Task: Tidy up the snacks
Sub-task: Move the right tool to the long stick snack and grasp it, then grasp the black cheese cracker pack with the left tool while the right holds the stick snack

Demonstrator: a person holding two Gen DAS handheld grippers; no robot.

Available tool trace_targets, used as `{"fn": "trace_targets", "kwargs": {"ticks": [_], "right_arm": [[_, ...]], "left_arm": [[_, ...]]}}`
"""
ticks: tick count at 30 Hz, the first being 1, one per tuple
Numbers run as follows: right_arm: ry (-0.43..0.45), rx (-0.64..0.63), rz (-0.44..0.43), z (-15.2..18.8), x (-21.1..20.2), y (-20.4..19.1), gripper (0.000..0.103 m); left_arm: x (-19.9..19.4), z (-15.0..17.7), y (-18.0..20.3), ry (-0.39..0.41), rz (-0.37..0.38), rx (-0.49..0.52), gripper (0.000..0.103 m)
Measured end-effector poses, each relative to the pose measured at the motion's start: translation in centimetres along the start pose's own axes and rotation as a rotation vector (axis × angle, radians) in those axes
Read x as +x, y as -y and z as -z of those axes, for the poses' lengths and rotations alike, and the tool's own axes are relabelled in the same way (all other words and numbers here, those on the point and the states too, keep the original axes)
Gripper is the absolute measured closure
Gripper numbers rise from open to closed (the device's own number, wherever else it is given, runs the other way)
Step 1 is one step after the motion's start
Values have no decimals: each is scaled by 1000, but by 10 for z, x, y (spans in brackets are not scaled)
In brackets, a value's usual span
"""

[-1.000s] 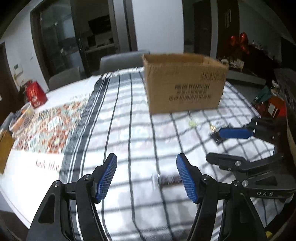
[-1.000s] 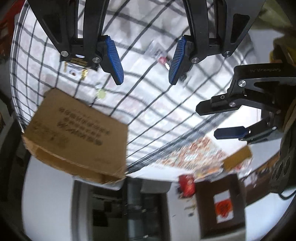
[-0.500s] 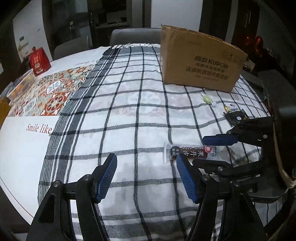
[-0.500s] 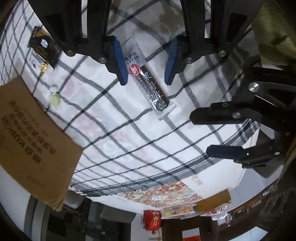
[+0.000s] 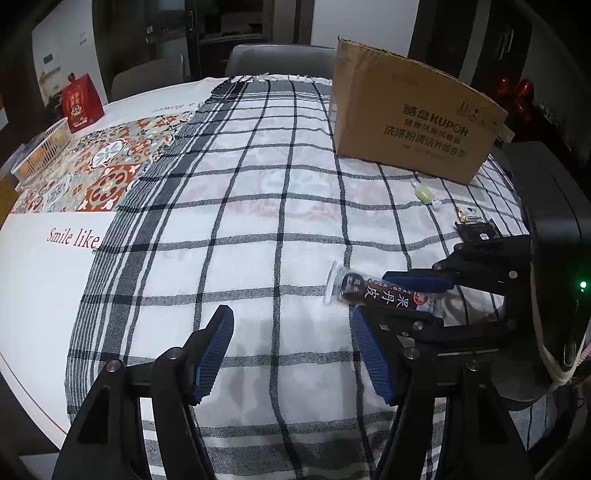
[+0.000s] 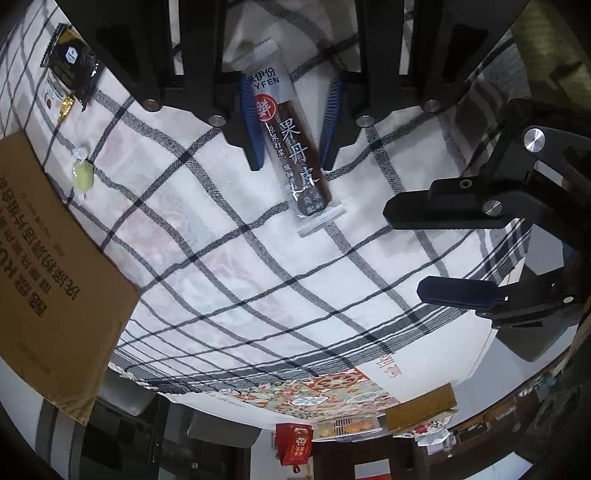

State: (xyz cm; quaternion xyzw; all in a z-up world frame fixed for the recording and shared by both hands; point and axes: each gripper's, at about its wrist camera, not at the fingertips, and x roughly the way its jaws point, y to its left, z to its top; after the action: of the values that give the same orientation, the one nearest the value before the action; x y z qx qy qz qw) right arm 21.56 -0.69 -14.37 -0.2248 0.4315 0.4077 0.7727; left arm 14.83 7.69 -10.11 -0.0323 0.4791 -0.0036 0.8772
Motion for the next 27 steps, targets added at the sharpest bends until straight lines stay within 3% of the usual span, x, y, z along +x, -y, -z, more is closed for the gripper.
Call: {"fn": "trace_targets", "kwargs": {"ticks": [8, 15, 19, 24, 27], "right_arm": [[75, 117, 23, 6, -26, 4, 79], [196, 327, 88, 22, -67, 23, 79], [246, 444, 72, 36, -84, 35, 79], [252, 498, 70, 45, -85, 41, 79], [266, 529, 92, 53, -91, 43, 79]], "left_arm": [[-4, -3, 5, 24, 8, 22, 37], [-14, -17, 32, 101, 46, 151, 37], [-17, -26, 49, 140, 78, 208, 37], [-12, -28, 58, 138, 99, 222, 38], [-12, -30, 68, 161, 122, 284, 38]]}}
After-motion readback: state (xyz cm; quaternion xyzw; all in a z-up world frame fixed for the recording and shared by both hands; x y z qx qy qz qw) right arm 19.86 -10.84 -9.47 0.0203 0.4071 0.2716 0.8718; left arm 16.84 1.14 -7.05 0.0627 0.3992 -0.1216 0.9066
